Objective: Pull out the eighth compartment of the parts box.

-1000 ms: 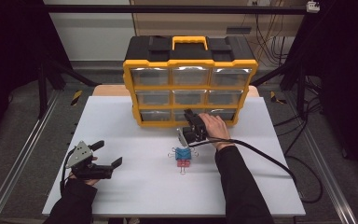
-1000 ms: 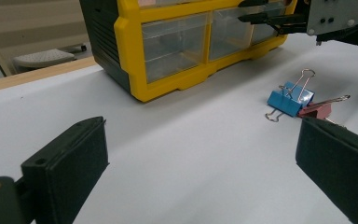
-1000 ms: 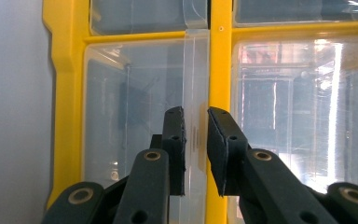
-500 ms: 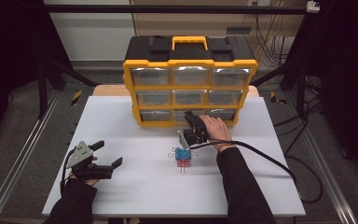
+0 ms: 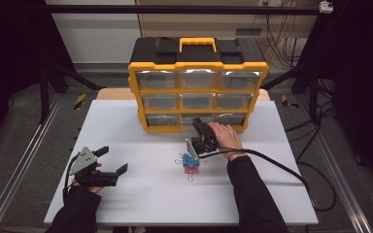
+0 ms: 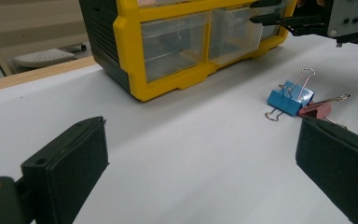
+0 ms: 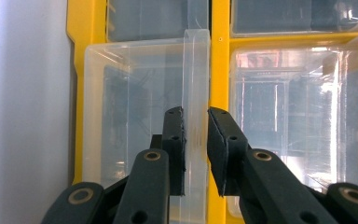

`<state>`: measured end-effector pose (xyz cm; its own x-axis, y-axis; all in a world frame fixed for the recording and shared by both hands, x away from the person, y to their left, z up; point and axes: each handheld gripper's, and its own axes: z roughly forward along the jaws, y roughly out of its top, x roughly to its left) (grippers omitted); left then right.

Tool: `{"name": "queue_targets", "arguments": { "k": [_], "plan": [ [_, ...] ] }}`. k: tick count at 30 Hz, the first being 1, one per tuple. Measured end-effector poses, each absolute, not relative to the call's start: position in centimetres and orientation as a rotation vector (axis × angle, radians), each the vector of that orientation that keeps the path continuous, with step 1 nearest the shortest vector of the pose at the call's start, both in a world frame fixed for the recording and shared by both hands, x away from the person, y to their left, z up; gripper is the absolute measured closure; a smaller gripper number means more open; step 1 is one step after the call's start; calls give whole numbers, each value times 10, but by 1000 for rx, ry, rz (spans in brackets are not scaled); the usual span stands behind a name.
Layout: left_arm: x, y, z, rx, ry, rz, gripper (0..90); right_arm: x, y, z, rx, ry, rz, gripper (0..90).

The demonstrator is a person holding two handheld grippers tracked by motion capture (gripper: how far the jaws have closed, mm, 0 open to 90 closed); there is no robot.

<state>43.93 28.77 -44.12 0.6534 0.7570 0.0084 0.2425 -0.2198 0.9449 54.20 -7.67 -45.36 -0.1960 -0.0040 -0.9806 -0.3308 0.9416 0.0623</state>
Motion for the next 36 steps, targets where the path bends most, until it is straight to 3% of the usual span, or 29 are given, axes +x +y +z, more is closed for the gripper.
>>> {"name": "queue_targets", "arguments": {
  "k": [36],
  "plan": [
    [439,287,-441,1771,804,587,14,521,-79,-455,-304,1731,294,775]
  ]
}}
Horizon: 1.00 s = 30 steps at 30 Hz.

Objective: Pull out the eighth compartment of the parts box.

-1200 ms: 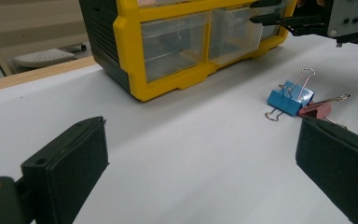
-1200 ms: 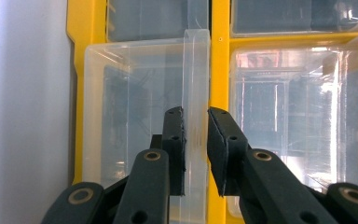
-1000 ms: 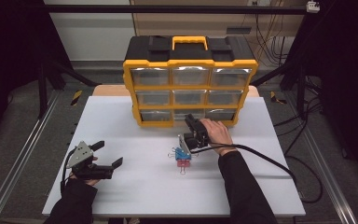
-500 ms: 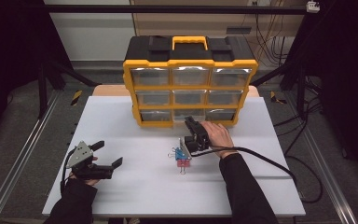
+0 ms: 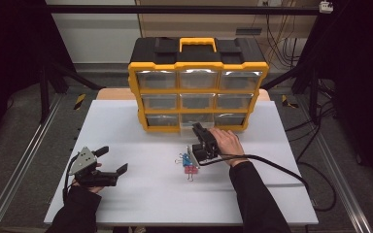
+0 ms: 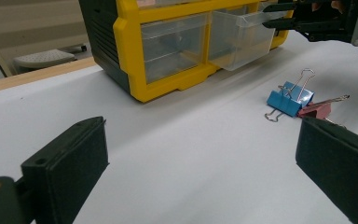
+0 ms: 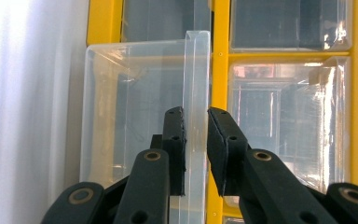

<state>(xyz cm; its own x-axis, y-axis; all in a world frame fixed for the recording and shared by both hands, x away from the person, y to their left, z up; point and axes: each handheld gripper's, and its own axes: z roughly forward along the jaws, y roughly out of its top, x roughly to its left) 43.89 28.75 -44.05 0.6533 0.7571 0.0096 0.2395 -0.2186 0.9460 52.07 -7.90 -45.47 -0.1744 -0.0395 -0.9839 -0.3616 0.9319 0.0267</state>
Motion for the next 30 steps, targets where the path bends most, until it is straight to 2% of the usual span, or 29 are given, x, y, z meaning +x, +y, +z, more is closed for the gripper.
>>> {"name": "queue_targets", "arguments": {
  "k": [30],
  "plan": [
    [439,288,-440,1771,804,586,14,503,-80,-454,-324,1737,307,774]
  ]
}}
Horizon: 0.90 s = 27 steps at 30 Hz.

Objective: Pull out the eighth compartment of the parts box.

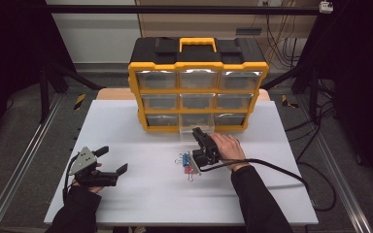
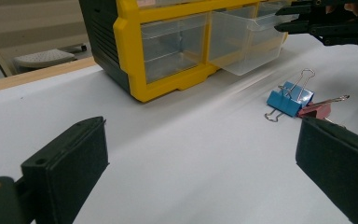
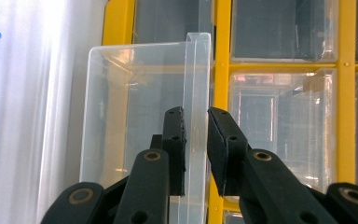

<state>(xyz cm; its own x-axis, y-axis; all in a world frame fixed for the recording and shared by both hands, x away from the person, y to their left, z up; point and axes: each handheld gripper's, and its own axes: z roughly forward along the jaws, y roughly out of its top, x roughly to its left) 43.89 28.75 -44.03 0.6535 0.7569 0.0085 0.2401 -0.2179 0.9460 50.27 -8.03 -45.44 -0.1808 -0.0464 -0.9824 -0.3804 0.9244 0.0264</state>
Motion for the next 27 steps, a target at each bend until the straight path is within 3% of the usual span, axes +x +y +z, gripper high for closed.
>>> {"name": "queue_targets", "arguments": {
  "k": [27],
  "plan": [
    [439,287,-440,1774,804,587,14,484,-81,-453,-346,1756,319,770]
  ]
}}
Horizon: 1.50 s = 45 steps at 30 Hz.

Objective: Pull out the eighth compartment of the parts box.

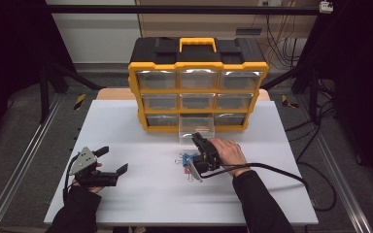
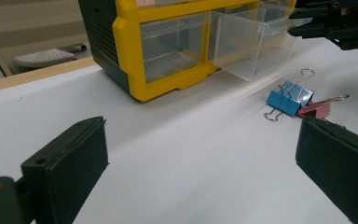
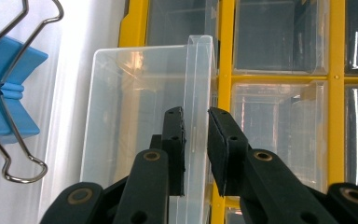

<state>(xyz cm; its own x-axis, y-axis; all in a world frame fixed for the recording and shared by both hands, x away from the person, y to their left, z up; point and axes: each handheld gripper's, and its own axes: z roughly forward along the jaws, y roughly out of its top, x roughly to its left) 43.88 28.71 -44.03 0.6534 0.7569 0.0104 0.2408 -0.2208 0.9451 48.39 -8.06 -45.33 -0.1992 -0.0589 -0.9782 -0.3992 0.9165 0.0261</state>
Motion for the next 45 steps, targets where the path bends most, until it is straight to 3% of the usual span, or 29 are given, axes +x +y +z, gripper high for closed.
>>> {"name": "queue_targets", "arguments": {
  "k": [20,35,45],
  "plan": [
    [439,287,-440,1776,804,587,14,480,-83,-450,-325,1808,358,744],
    [439,287,-440,1778,805,585,14,479,-90,-427,2,1922,722,475],
    [439,287,-440,1778,806,581,14,478,-102,-404,342,1944,996,189]
  ]
}}
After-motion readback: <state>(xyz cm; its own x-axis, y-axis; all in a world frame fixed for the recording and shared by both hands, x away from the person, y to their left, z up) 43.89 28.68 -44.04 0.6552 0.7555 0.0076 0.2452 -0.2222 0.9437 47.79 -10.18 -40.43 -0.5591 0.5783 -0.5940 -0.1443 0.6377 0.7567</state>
